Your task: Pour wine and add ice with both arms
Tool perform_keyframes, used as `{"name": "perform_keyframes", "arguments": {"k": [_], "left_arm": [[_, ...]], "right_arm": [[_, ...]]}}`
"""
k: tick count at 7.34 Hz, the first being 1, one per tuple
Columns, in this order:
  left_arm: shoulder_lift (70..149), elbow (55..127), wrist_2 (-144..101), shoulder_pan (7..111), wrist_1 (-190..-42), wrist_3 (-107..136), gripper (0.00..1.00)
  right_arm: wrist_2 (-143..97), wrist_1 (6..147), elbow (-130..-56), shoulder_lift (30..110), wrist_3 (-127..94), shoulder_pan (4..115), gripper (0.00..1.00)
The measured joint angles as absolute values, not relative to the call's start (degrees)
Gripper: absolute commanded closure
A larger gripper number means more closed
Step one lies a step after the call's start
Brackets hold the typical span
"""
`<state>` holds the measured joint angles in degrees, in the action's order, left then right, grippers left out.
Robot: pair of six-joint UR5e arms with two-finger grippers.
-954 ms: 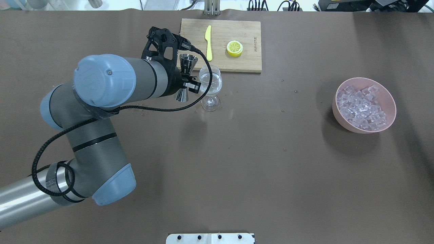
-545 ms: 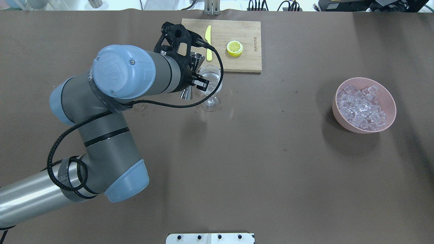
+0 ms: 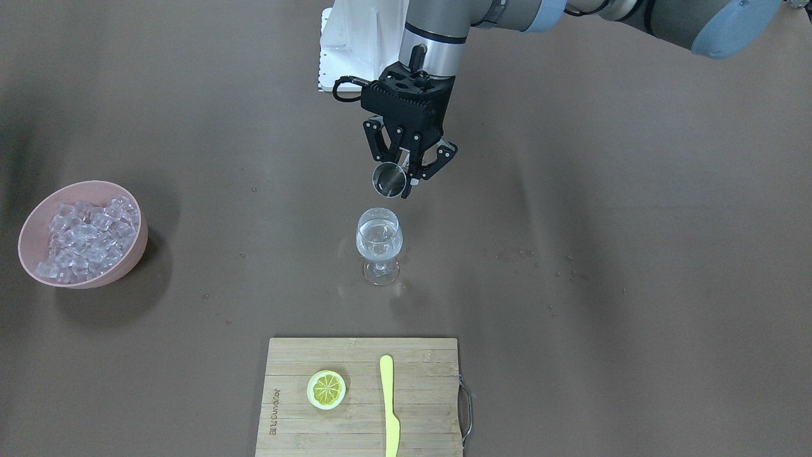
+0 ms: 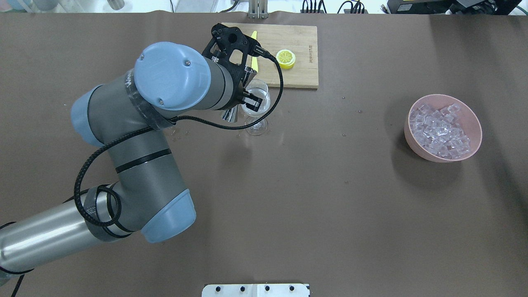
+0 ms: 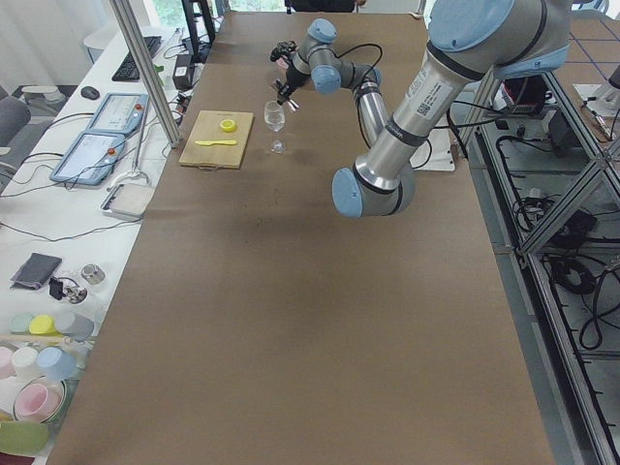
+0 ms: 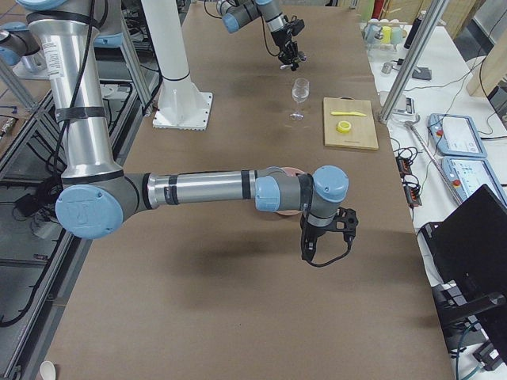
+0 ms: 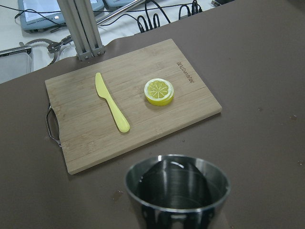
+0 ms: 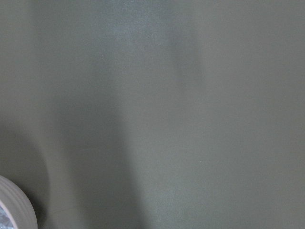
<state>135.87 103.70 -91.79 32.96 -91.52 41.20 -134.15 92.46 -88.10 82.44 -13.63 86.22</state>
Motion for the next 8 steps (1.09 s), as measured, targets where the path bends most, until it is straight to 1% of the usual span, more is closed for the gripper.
{"name": "perform_keyframes", "arguments": {"k": [5, 8], "left_arm": [[140.5, 102.0, -93.0, 33.2, -80.3, 36.3, 1.00], [141.4, 100.8, -93.1, 33.7, -77.7, 34.4, 1.00]], "right_arm": [[-134.9, 92.5, -88.2, 82.4, -13.7, 86.2, 0.00], [-135.8, 92.5, -88.2, 82.4, -13.7, 86.2, 0.00]]}}
